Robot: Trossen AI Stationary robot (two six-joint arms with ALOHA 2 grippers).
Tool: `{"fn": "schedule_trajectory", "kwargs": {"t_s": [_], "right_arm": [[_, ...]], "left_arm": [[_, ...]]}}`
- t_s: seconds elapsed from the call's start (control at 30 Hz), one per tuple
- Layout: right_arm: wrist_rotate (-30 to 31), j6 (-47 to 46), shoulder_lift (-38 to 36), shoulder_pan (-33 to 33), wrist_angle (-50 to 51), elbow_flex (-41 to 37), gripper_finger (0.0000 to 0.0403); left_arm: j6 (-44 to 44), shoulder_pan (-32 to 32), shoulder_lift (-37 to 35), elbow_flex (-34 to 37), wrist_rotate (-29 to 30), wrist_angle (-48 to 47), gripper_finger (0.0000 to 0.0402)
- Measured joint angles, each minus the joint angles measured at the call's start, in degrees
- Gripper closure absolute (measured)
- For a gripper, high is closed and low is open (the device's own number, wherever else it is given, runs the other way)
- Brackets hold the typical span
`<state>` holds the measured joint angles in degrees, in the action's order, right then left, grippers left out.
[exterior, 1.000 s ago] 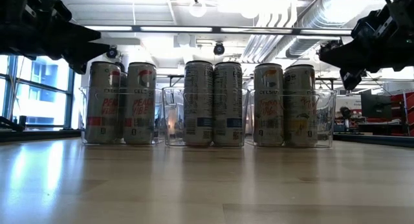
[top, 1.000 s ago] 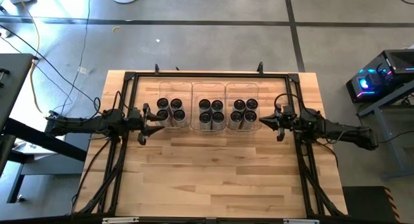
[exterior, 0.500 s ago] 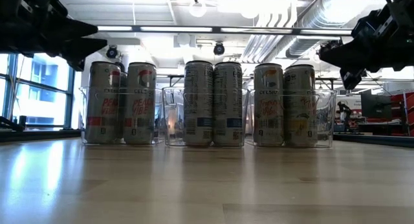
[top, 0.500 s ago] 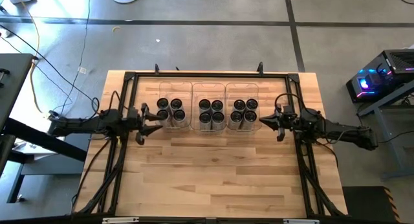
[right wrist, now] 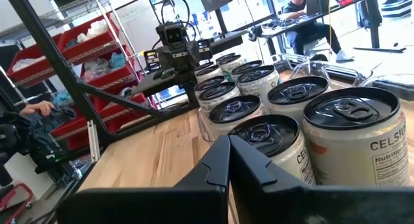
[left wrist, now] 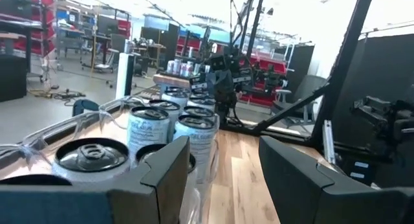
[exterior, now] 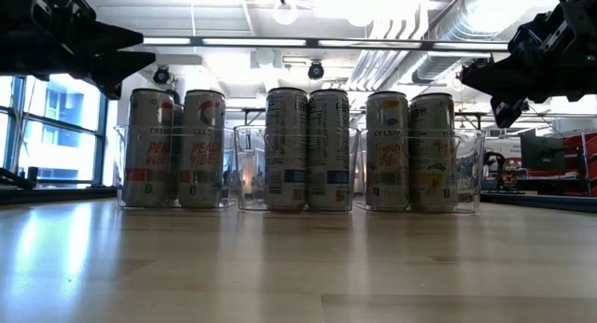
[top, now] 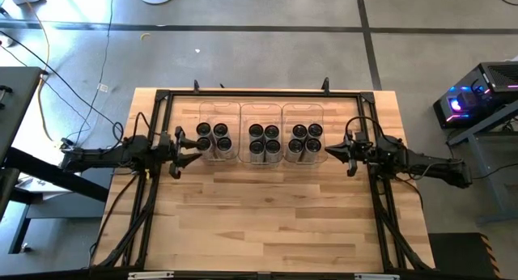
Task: Sort soda cans
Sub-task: Return to Home Position
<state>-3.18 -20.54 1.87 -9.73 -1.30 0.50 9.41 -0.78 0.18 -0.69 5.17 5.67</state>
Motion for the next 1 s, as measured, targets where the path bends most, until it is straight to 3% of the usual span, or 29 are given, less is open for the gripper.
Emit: {"fn": "schedule_trajectory", "kwargs": {"t_s": [0.63, 1.0], "right_arm": [[0.00, 0.01, 0.02, 0.00, 0.00, -0.01, 0.0402], [0.00, 0.01, 0.02, -0.01, 0.00, -0.01, 0.0402]], "left_arm": [[1.24, -2.20, 0.00, 0.00, 0.02, -0.22, 0.0223], [-12.78, -1.99, 0.01, 0.00, -3.09, -5.13, 0.0223]]}}
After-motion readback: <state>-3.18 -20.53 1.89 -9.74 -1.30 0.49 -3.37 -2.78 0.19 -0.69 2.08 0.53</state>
